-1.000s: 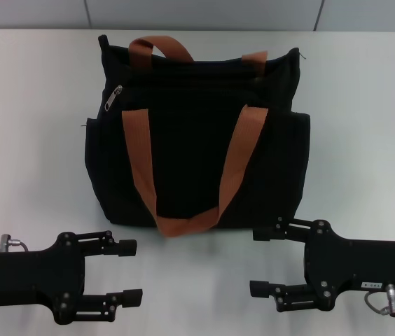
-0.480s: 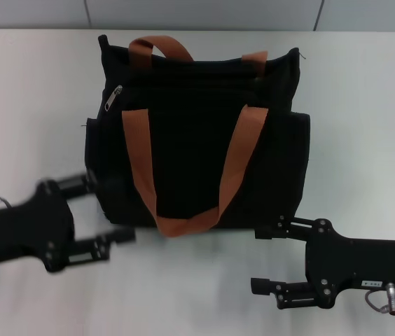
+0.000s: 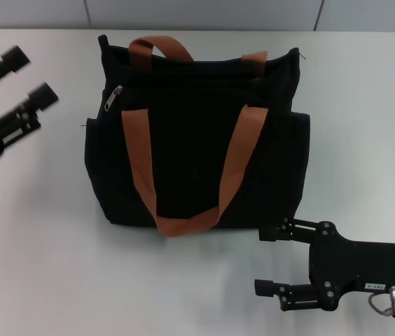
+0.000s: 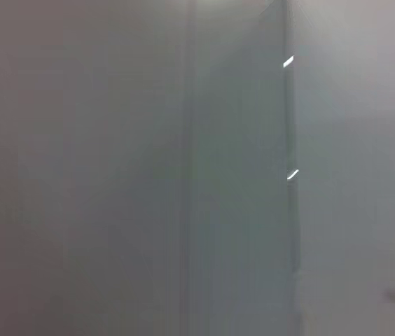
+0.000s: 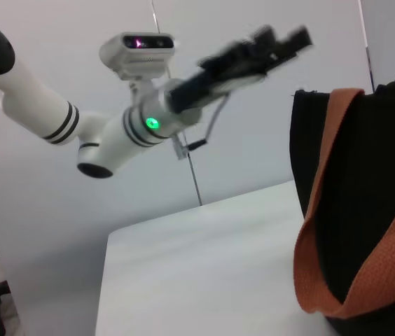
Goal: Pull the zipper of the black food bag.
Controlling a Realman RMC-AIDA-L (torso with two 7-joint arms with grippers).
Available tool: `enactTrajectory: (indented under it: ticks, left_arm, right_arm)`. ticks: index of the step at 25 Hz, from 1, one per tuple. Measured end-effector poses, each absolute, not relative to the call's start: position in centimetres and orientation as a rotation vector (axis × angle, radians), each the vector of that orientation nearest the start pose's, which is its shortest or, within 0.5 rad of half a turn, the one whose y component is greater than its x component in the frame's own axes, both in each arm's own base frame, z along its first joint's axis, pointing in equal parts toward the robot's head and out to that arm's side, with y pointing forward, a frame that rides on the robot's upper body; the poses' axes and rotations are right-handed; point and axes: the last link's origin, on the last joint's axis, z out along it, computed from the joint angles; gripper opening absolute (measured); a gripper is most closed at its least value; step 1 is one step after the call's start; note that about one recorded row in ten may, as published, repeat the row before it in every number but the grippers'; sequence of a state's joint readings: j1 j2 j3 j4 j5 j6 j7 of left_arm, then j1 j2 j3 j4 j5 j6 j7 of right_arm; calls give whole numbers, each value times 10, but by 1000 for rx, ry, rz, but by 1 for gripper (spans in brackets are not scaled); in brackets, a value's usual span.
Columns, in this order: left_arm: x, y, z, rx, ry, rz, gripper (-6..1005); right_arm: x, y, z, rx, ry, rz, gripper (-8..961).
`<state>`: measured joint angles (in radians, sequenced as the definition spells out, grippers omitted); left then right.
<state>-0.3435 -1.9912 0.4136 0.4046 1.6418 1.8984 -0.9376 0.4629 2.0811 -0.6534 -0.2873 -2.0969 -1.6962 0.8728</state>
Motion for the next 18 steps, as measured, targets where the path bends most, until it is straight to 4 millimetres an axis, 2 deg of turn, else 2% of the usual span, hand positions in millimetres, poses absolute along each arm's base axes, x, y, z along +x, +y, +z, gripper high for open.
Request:
enactTrajectory:
  ticks: [4, 6, 12, 18]
  left_arm:
    - [-313, 278, 74, -2217, -324, -1111, 739]
    - [-323, 292, 72, -2289, -349, -940, 739]
    - [-319, 303, 57, -2410, -327, -821, 738]
    - [-310, 316, 37, -2456, -300, -750, 738]
  right_arm:
    - [284, 239, -60, -2909, 398, 912, 819]
    - [285, 238, -60, -2906, 404, 907, 819]
    - [286, 238, -60, -2902, 410, 904, 818]
    - [286, 238, -60, -2902, 416, 904, 818]
